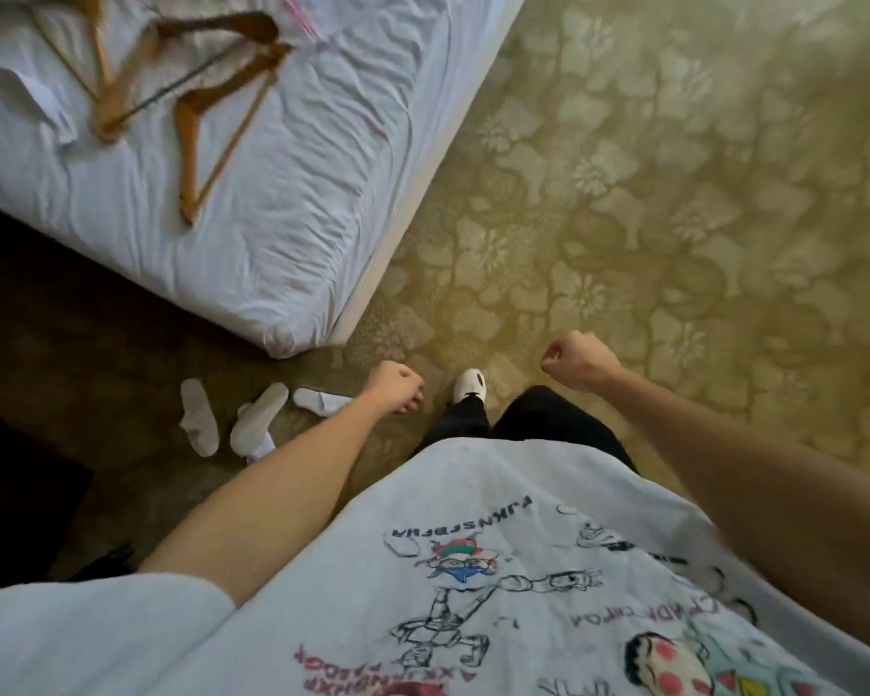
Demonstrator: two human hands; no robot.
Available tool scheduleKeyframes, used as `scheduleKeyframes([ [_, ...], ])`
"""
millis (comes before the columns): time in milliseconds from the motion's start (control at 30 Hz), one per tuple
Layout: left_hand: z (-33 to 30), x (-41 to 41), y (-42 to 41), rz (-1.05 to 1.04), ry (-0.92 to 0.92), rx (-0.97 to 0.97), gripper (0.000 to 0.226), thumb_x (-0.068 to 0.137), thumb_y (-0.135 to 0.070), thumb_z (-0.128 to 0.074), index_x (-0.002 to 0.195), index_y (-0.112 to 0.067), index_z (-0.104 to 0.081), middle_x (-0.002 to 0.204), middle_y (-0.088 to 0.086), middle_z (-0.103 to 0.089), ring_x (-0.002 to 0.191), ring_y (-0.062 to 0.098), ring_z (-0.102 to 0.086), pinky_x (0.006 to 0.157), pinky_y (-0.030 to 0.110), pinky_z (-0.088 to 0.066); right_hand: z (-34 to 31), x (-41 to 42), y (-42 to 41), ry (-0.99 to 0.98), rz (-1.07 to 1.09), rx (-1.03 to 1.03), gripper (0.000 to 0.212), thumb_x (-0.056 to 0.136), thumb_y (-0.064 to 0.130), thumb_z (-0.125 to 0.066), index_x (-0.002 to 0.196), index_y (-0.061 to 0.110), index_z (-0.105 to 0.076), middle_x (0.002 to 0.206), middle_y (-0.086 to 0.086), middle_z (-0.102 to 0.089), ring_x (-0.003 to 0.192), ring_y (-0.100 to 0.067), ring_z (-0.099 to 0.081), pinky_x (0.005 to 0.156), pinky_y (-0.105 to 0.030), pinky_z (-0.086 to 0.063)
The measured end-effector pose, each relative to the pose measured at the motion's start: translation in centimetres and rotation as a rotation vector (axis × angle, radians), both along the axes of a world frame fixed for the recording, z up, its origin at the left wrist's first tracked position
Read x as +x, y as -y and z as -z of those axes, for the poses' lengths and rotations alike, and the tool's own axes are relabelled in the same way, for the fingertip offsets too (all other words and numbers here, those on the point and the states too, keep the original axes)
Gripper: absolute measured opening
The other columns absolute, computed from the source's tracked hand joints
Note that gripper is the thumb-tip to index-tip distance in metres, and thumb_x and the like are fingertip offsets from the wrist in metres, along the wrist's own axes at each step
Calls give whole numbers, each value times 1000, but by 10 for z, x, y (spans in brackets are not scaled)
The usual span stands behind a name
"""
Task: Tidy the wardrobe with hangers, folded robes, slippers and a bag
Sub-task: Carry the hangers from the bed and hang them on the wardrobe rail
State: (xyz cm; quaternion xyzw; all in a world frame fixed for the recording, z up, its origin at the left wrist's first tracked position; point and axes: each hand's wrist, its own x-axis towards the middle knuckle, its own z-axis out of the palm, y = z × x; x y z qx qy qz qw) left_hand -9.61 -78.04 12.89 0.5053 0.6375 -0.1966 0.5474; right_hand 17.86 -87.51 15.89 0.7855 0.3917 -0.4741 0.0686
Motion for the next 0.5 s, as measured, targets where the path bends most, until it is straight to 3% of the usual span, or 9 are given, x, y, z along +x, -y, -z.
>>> scheduleKeyframes([
  [167, -7, 127, -94, 147, 113, -14, 18, 99, -16, -56, 99, -5, -71, 85, 7, -73, 61, 13, -63, 48, 20, -48, 1, 85, -53, 68, 47, 3, 23, 85, 21, -53, 86, 12, -74, 84, -8, -73, 77, -28, -67, 72, -40, -60],
  [267, -5, 202, -158, 236, 153, 0, 18, 100, -17, -55, 99, -9, -70, 87, 5, -74, 64, 13, -65, 50, 18, -50, 9, 134, -86, 78, 56, -33, 21, 85, 17, -53, 87, 14, -74, 84, -5, -72, 78, -26, -67, 67, -33, -55],
  [500, -19, 311, -310, 226, 81, 41, 18, 99, -17, -55, 97, -9, -71, 84, 6, -74, 62, 15, -65, 52, 23, -49, 19, 241, -223, 42, 65, -69, 22, 85, 19, -54, 90, 14, -74, 87, -5, -73, 79, -26, -68, 71, -34, -57],
])
